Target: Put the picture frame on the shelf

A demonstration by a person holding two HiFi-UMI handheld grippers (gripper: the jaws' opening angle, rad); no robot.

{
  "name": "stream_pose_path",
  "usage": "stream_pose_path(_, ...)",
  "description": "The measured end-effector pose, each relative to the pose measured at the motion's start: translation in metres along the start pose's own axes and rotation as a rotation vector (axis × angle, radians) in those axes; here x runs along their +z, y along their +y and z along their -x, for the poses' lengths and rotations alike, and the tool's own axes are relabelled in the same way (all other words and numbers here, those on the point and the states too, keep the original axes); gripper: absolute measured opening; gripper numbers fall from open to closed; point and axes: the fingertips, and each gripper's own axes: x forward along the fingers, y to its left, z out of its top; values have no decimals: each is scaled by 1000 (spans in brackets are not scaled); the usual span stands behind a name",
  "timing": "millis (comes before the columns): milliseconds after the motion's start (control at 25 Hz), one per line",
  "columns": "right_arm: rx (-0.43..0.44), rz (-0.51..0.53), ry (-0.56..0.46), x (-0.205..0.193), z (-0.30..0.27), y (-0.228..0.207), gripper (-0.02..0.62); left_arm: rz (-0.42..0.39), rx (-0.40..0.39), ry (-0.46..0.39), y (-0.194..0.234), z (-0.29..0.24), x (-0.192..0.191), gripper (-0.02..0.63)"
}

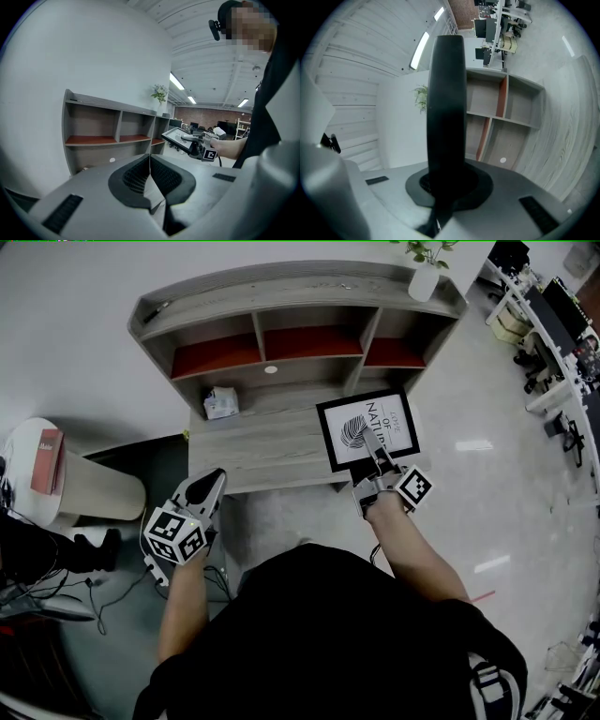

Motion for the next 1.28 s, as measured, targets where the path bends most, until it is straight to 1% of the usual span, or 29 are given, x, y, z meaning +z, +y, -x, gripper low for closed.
stream_pose_path(280,0,-19,6,4,-4,-5,23,5,9,9,-4,-4,-2,21)
stream_pose_path(520,-8,-39,17,4,-3,-7,23,10,24,-5,-4,-3,0,22)
stream_pose_path(760,-20,-24,25,6,-4,-11,23,27,18,5,-8,-7,-8,23)
stream_pose_path(960,-29,-22,27,5,-7,-17,23,32,18,9,1,-12,-10,23)
stream_pose_path(1280,-45,-10,23,11,-18,-21,23,20,-5,-1,13,-29,-1,23)
